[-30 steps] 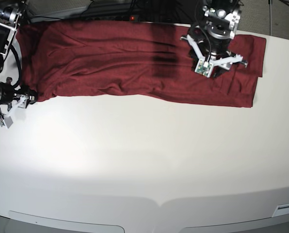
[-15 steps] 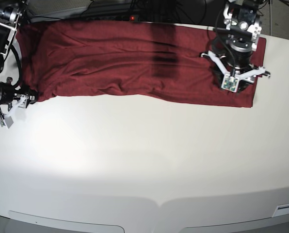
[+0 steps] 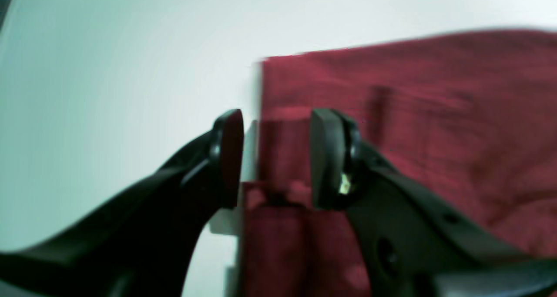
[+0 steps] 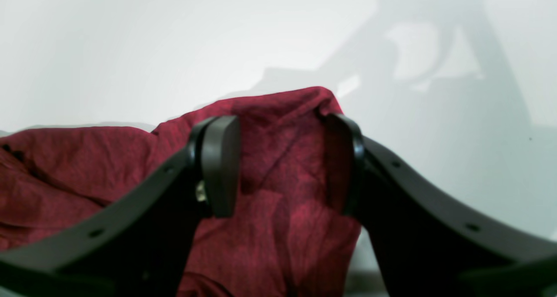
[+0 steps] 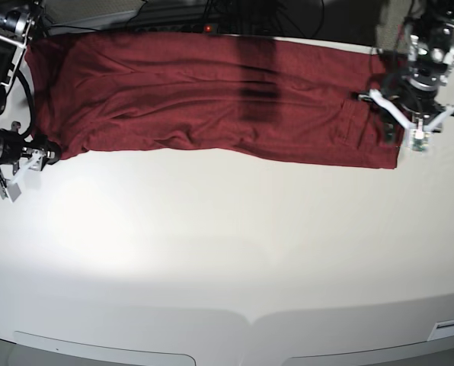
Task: Fold the T-shirt properly
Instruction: 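Move the left gripper to the shirt's end corner and grasp it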
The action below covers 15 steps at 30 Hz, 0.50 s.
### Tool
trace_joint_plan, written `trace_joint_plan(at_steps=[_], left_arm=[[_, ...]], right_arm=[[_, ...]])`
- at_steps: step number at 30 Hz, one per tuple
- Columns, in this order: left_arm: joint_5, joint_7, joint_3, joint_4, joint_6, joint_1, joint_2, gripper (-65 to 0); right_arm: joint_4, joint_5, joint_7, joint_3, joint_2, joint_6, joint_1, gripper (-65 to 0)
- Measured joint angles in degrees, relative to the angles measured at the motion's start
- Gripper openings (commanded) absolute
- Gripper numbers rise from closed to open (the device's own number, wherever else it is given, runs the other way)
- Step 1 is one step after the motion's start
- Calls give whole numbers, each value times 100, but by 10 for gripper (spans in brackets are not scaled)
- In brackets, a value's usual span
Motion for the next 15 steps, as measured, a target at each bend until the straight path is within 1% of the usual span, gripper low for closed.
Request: trace_joint_plan(at_steps=[4,6,8,9,10,11,13,14,15], left_arm=[[-909,33,-717,-101,-761,-20,-31,-405],[-1366,15,-1027,-420,-1108,-44,-28,-405],[-1827,52,-1316,-903,-1556,-55,-20,-405],[-2055,70,-1436,-1172,-1864,-48,-15,-405],[-2310,120,-1558,-1445,-2291,-44,-17,-405],[-2586,146,-1685,-1718,-2761,-42,-17,-405],[-3178,374,-1941,-2234,-3797,-74,-11,-405],[-3473,476,-2061,-2463,-4157,-101,-4,-405],[-3755,573,-2166,-2695,-4260,-146,2,-405]], right_arm=[[0,0,-11,0,-2,0,2,-335],[0,2,-35,0,0,2,0,-335],[0,2,-72,0,4,0,0,-335],[0,2,-72,0,7,0,-11,-335],[0,0,-74,0,7,0,-13,-335],[0,-4,-74,0,0,0,-13,-335],[0,0,-74,0,-2,0,-13,-335],[0,-4,-74,0,0,0,-13,-335],[0,0,-74,0,0,0,-11,-335]])
